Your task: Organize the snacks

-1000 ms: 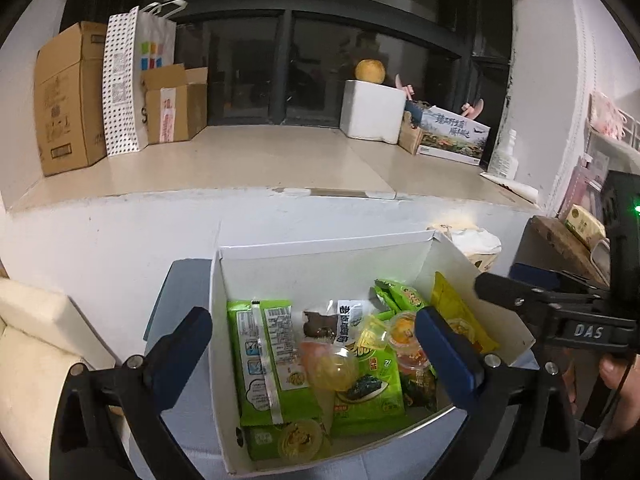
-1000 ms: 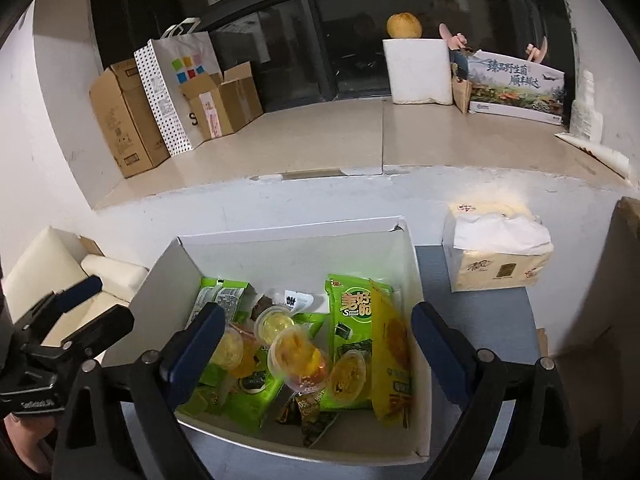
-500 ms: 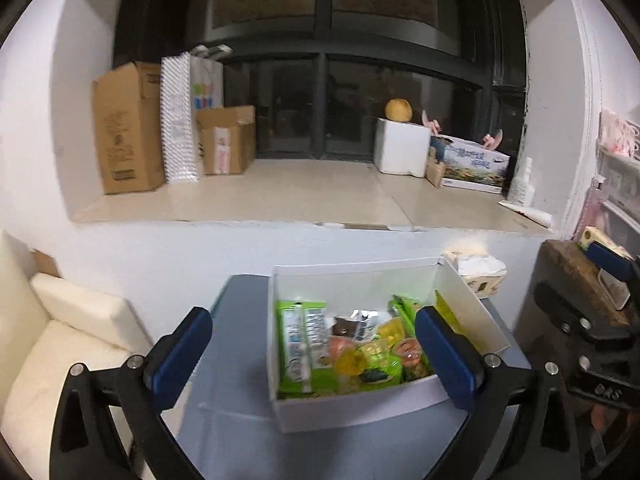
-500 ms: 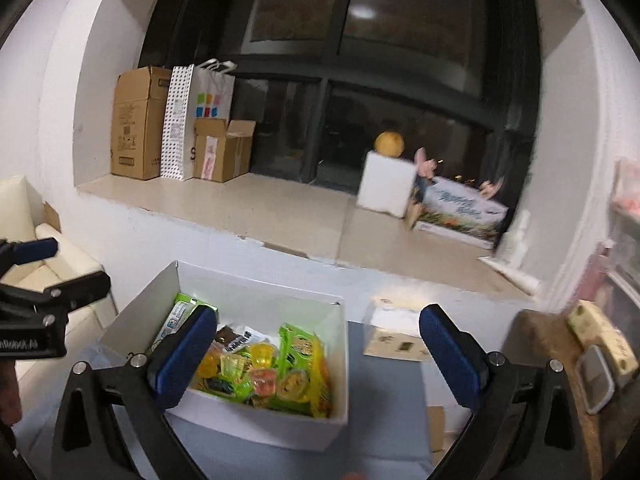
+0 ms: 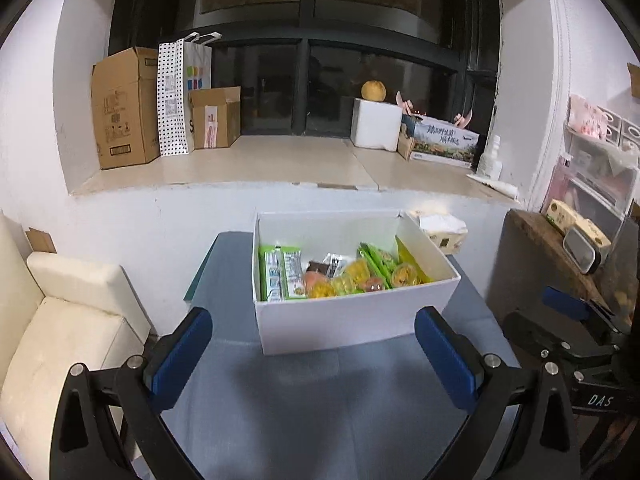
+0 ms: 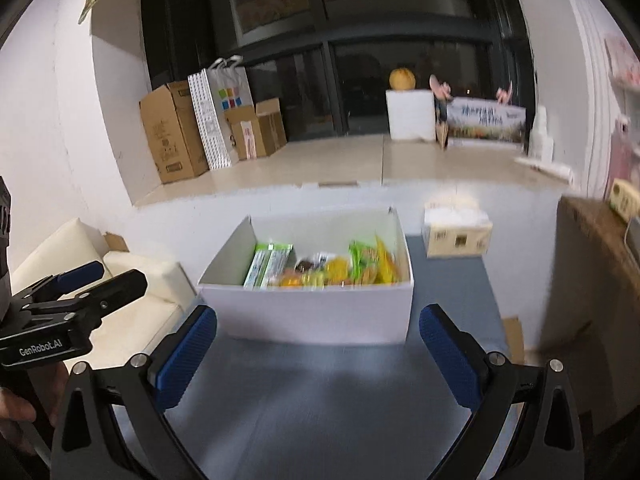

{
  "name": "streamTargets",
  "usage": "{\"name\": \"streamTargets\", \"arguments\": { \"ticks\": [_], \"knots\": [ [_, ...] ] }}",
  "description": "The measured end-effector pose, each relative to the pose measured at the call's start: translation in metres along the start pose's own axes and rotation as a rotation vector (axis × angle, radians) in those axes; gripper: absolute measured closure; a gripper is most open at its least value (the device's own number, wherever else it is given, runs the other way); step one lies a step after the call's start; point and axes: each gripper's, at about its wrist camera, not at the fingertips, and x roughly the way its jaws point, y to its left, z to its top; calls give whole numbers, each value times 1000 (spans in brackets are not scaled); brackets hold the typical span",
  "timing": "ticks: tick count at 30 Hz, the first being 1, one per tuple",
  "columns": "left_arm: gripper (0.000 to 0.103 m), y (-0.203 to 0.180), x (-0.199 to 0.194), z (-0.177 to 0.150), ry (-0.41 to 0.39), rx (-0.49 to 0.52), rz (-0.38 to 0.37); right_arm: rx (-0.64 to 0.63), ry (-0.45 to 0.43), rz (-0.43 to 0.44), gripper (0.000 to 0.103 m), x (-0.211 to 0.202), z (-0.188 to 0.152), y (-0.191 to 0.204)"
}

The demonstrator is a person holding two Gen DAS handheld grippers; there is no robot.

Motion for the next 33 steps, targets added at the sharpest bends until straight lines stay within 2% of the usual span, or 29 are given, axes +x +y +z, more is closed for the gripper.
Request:
{"name": "streamTargets", "arguments": {
  "ticks": [13, 16, 33],
  "knots": [
    [0, 4, -1, -3, 15, -13, -10, 7, 25, -17, 0, -3, -3, -3],
    [0, 5, -1, -2, 15, -22, -33, 3, 26, -14, 0, -4, -3, -1],
    [0, 2, 2, -2, 28, -7, -12, 0, 23, -16, 0, -7, -2, 0]
  ]
}}
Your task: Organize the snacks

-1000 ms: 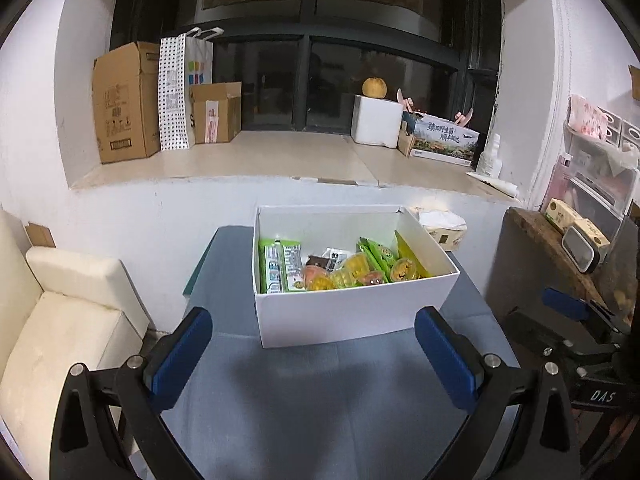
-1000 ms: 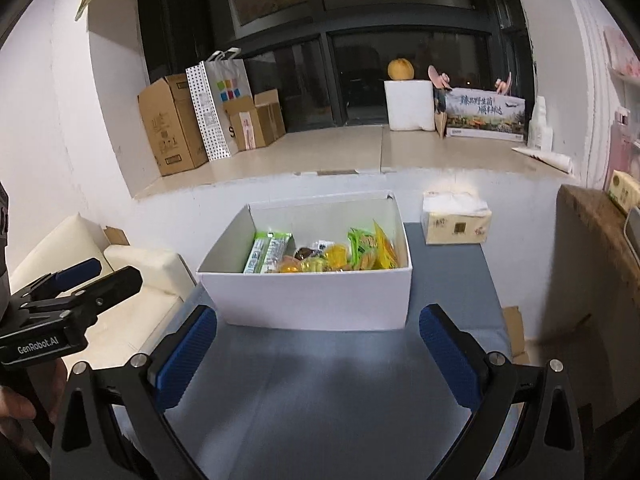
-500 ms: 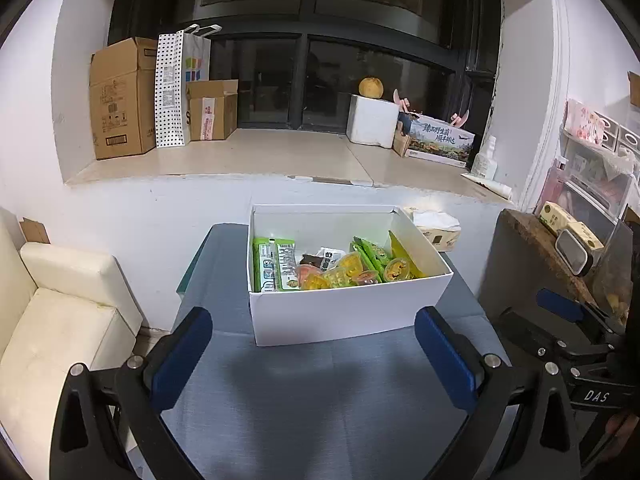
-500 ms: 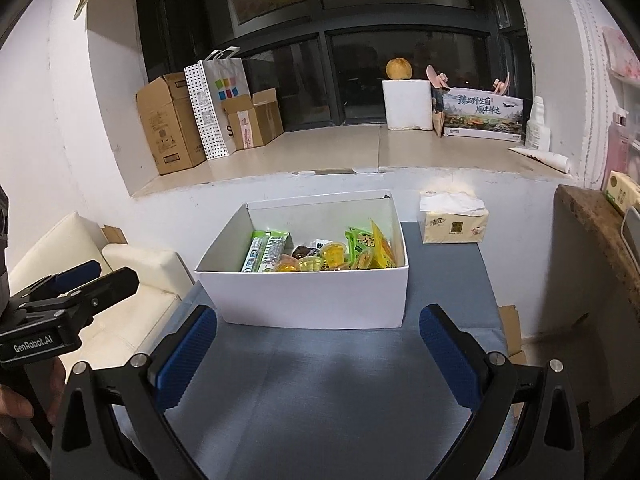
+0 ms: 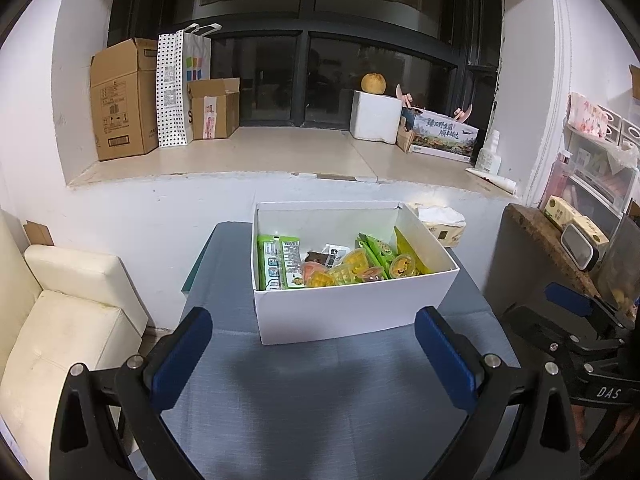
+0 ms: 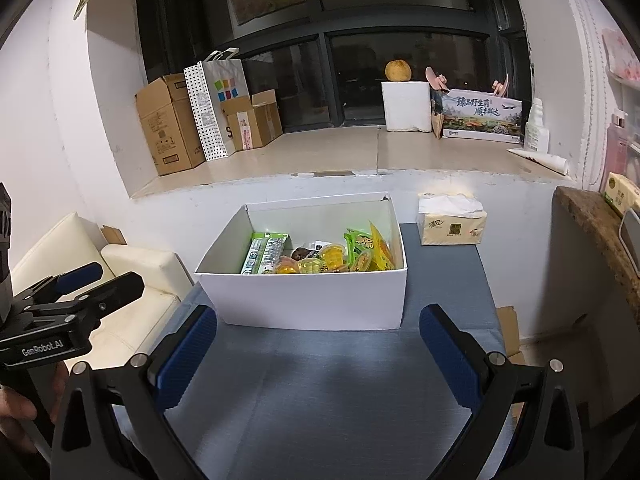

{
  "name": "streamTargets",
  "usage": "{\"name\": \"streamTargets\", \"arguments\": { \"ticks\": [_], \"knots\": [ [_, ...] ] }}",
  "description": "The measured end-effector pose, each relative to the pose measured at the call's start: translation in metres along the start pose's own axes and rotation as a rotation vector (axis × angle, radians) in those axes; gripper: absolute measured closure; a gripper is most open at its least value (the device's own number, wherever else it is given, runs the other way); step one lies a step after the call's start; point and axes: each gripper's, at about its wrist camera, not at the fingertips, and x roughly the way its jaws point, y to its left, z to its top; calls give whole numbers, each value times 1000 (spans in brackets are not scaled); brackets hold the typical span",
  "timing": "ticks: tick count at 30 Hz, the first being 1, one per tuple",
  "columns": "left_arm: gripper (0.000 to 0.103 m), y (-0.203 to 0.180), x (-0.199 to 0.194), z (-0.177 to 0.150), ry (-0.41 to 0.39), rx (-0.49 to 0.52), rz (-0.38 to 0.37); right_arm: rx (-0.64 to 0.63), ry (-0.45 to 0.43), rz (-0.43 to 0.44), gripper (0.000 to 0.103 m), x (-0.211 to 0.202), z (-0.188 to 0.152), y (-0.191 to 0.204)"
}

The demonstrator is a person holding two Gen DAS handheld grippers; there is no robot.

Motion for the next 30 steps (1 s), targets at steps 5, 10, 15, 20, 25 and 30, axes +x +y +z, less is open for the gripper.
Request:
{"name": "streamTargets", "arguments": {
  "ticks": [5, 10, 15, 20, 25, 30],
  "knots": [
    [0, 0, 0, 0, -1, -1, -2, -3, 0, 3, 0, 0, 0, 0],
    [0, 0, 1, -1, 3, -3, 1, -2, 1, 6, 0, 0, 0, 1],
    [0, 0, 1, -1, 2, -2, 2, -4, 4, 9, 0, 0, 0, 1],
    [0, 1, 2, -1, 4, -5, 2, -5, 7, 14, 0, 1, -1, 2],
    [0, 0, 2, -2, 7, -4, 3, -5, 10, 13, 0, 1, -1, 3],
    [0, 0, 3, -3, 6, -5, 3, -5, 12, 14, 0, 2, -1, 3]
  ]
}}
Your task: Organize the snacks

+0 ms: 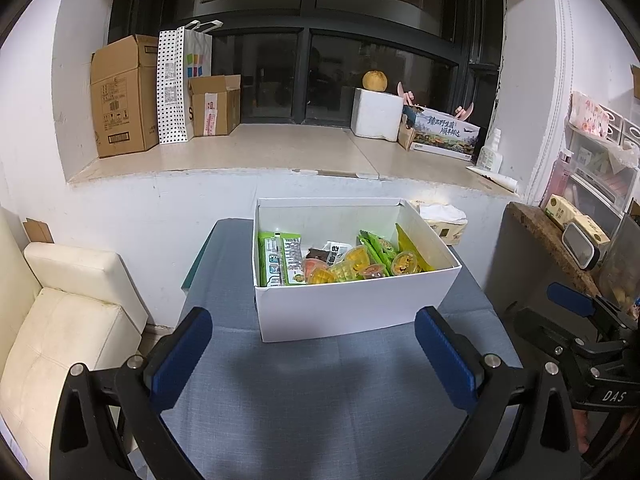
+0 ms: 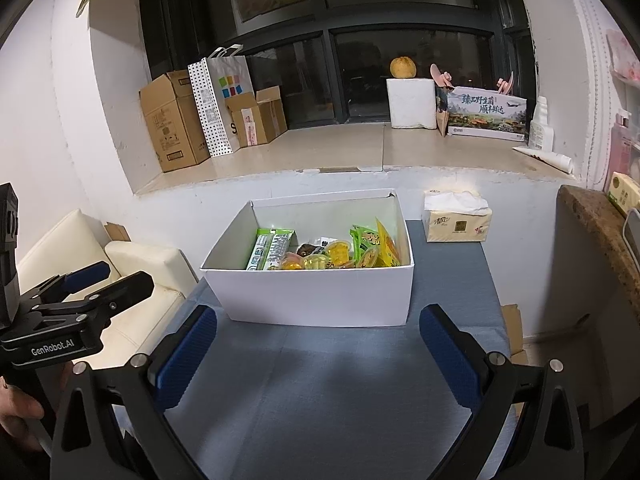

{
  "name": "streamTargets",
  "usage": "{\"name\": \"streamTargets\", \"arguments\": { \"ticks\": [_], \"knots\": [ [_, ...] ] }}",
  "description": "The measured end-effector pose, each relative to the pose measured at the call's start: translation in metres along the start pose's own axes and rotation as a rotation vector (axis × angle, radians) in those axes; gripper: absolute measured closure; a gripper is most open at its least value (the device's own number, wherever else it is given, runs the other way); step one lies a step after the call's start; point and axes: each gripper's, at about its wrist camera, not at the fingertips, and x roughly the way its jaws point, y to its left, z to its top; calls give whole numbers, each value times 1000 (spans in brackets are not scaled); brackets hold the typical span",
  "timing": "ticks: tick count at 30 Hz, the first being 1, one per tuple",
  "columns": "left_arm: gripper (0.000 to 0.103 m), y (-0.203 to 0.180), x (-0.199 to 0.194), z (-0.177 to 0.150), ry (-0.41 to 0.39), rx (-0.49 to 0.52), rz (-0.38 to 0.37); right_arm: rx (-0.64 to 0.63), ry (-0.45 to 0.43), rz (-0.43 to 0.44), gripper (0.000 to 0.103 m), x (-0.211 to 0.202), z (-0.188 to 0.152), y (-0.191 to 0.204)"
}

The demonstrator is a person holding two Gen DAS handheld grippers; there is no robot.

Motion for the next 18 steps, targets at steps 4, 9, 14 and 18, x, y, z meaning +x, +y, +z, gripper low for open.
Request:
{"name": "streamTargets", "arguments": {
  "ticks": [4, 9, 14, 18],
  "knots": [
    [0, 0, 0, 0, 0, 1, 0, 1, -1, 1, 0, 0, -1, 1],
    [0, 0, 0, 0, 1, 0, 2, 0, 1, 1, 0, 0, -1, 1],
    [0, 2, 0, -1, 1, 1, 3, -1, 2, 3, 0, 0, -2, 1],
    [0, 3, 0, -1, 1, 3, 3, -1, 3, 3, 0, 0, -2, 2]
  ]
}}
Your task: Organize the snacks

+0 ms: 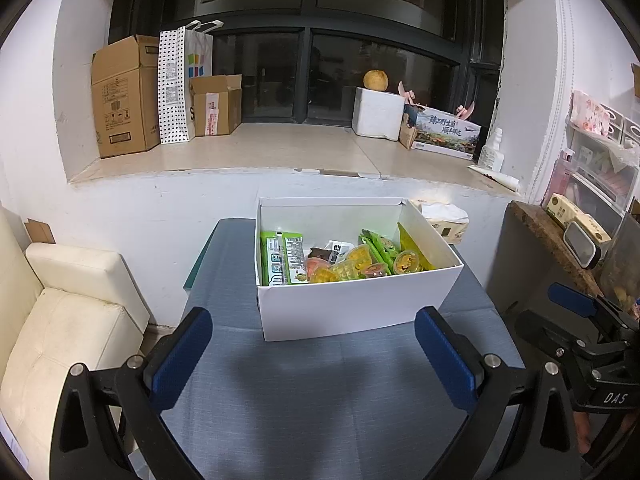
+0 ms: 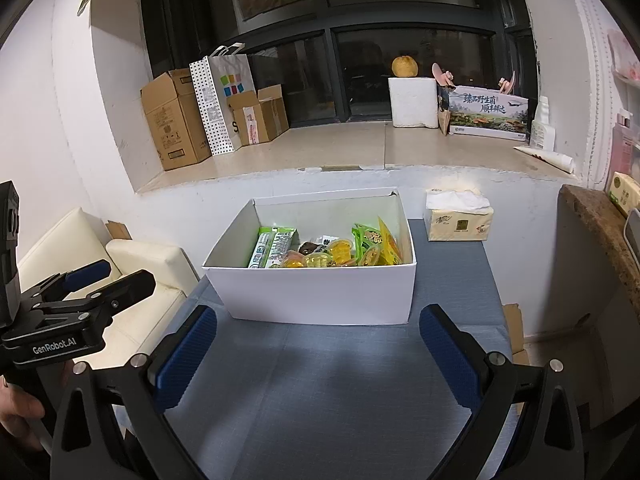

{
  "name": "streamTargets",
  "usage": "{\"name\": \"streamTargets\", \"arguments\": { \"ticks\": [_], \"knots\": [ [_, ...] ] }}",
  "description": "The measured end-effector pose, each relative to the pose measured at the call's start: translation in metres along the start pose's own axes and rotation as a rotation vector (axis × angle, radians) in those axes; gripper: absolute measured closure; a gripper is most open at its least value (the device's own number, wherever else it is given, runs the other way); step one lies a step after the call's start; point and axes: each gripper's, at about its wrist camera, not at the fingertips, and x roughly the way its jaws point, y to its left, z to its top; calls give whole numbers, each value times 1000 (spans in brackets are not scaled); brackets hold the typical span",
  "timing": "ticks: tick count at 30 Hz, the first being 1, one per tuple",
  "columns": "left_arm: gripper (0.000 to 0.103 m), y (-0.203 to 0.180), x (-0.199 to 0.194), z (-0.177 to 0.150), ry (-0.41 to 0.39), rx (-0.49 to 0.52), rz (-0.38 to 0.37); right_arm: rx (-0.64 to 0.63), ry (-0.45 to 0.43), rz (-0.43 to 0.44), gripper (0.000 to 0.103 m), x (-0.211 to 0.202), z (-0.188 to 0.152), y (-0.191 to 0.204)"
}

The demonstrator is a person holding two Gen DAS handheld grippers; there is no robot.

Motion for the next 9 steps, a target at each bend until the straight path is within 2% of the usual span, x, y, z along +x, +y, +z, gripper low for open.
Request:
{"name": "streamTargets", "arguments": {
  "ticks": [9],
  "knots": [
    [0, 0, 1, -1, 2, 3, 4, 3, 2, 1, 0, 0, -1, -1]
  ]
}}
